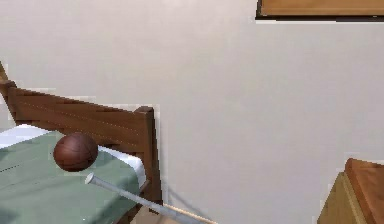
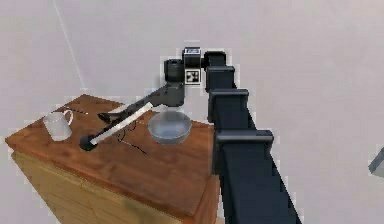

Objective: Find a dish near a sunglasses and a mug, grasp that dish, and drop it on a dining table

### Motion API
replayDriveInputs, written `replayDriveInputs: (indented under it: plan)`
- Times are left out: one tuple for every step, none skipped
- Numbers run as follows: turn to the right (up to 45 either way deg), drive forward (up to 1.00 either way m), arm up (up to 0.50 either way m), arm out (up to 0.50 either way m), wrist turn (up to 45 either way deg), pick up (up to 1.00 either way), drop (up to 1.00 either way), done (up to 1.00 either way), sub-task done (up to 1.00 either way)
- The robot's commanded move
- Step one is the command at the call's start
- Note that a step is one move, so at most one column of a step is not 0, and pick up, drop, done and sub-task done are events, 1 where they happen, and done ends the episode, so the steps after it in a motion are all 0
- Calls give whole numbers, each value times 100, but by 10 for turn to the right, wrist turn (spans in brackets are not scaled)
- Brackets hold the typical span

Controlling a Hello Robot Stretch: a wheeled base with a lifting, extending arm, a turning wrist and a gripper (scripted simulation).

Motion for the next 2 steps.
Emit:
replayDriveInputs:
  plan:
    - [0, 0, 0, 0, 450, 0, 0, 0, 0]
    - [0, 0, 0, 0, 270, 0, 0, 0, 0]
